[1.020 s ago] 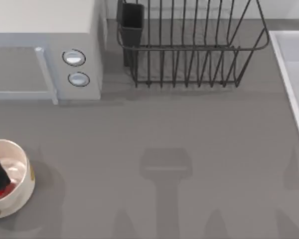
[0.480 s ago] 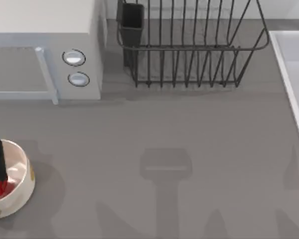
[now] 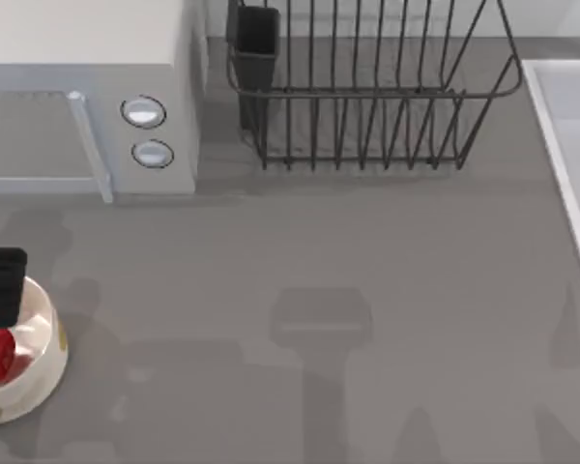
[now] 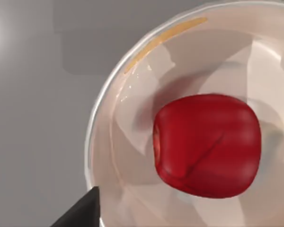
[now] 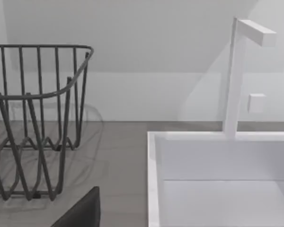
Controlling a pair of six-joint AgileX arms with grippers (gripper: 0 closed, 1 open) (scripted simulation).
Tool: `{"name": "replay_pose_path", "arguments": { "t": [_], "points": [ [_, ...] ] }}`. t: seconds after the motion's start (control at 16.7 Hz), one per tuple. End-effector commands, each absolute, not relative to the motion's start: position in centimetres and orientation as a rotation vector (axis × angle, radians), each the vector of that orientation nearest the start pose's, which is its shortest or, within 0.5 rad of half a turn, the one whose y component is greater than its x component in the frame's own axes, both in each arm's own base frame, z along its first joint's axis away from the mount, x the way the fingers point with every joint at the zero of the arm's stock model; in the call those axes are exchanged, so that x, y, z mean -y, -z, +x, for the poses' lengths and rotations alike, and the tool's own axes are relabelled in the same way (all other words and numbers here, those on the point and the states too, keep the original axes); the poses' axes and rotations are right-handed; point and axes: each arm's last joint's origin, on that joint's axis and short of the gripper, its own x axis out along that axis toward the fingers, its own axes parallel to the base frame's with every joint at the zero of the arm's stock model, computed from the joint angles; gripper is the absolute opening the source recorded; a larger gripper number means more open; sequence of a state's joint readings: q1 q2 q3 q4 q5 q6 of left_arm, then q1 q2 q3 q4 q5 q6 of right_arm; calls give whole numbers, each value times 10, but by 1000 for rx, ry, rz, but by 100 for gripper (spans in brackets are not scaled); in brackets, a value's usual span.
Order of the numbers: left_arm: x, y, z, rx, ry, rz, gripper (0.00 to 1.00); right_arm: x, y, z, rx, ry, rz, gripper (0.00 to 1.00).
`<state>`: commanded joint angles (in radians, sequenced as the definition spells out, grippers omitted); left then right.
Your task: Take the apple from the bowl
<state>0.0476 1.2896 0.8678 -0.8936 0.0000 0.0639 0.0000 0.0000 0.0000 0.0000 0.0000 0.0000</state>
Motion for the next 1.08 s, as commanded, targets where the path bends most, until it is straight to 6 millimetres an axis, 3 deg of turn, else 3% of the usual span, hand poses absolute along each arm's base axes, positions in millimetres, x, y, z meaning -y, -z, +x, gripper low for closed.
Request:
{"name": "replay_pose_path", "arguments": {
  "t": [0.3, 0.72, 0.9, 1.08],
  "points": [
    [-16, -200, 258, -1551, 14, 16, 100, 1, -160, 106, 0, 0, 0, 100],
    [-15, -198, 261, -1569, 19, 19, 100, 1, -160, 106, 0, 0, 0, 100],
    [-15, -179, 263, -1578, 19, 18, 100, 1, -160, 106, 0, 0, 0, 100],
    [-16, -144, 268, -1561, 17, 18, 100, 1, -160, 106, 0, 0, 0, 100]
  ]
}}
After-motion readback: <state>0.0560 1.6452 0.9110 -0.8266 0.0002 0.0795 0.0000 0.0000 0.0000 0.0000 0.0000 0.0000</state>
